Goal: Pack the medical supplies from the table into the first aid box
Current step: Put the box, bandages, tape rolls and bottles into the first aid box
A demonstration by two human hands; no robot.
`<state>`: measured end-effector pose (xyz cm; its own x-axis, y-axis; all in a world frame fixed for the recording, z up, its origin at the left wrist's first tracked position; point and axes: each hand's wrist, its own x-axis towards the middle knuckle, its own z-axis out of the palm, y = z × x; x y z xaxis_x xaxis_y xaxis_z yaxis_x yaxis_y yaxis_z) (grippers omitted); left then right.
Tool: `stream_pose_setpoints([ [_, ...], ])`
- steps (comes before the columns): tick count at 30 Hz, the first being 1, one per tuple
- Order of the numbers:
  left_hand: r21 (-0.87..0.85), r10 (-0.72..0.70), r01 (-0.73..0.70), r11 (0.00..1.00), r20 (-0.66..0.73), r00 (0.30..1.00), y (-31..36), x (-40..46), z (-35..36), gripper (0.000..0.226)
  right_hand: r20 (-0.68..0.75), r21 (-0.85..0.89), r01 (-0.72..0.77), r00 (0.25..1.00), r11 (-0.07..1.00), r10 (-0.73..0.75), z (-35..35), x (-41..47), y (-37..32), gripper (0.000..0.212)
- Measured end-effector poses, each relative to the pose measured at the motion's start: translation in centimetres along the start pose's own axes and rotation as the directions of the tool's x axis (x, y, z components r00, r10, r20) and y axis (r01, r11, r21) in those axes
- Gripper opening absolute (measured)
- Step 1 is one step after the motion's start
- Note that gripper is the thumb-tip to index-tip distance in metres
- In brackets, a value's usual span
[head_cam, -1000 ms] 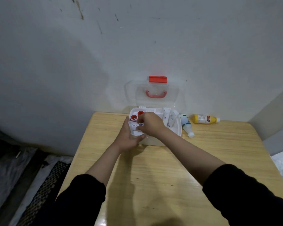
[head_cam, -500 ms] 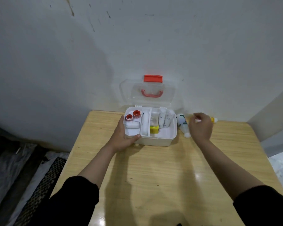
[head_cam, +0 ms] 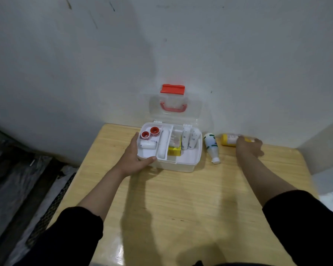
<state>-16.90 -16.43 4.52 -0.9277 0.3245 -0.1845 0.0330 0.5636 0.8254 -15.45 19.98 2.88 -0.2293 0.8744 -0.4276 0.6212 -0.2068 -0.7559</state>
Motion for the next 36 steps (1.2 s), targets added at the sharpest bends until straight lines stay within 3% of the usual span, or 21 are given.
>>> stream_pose_setpoints([
  [3, -0.009, 0.012, -0.012, 1.000, 0.002, 1.000, 0.6, -0.2, 0.2, 0.109, 0.028, 0.145, -0.024, 0.999, 0.989, 0.020, -0.3, -0.3, -0.1, 0.059],
  [7, 0.014, -0.025, 0.025, 1.000, 0.002, 1.000, 0.5, -0.3, 0.0, 0.117, 0.049, 0.375, 0.063, 0.995, 0.925, -0.088, -0.9, -1.0, 0.4, 0.058],
  [11, 0.039, -0.034, 0.033, 0.999, 0.012, 0.999, -0.3, 0.1, -0.1, 0.119, -0.056, 0.435, 0.239, 0.970, 0.868, -0.238, -2.1, -3.1, 1.0, 0.029],
  [16, -0.027, 0.005, -0.005, 1.000, -0.007, 1.000, 0.1, -0.1, 0.1, 0.114, -0.173, 0.378, 0.532, 0.845, 0.758, -0.507, -3.9, -5.3, 0.9, 0.020],
  [20, -0.066, 0.073, -0.076, 0.995, -0.042, 0.996, 0.6, -0.4, 0.4, 0.099, -0.171, 0.440, 0.654, 0.733, 0.615, -0.658, -5.1, -8.9, 0.3, 0.023],
  [26, -0.079, 0.125, -0.129, 0.988, -0.053, 0.991, 0.8, -0.8, 0.2, 0.095, 0.129, 0.352, 0.800, 0.472, 0.485, -0.872, -3.0, -15.6, 1.2, 0.020],
  [30, -0.075, 0.134, -0.137, 0.988, -0.051, 0.990, 0.8, -0.8, 0.1, 0.095, 0.350, 0.236, 0.825, 0.420, 0.513, -0.837, -0.5, -17.1, 2.9, 0.018],
  [36, -0.100, 0.137, -0.140, 0.985, -0.039, 0.990, 0.6, -0.6, 0.0, 0.096, 0.547, 0.140, 0.844, 0.370, 0.518, -0.751, 1.4, -17.3, 4.0, 0.014],
])
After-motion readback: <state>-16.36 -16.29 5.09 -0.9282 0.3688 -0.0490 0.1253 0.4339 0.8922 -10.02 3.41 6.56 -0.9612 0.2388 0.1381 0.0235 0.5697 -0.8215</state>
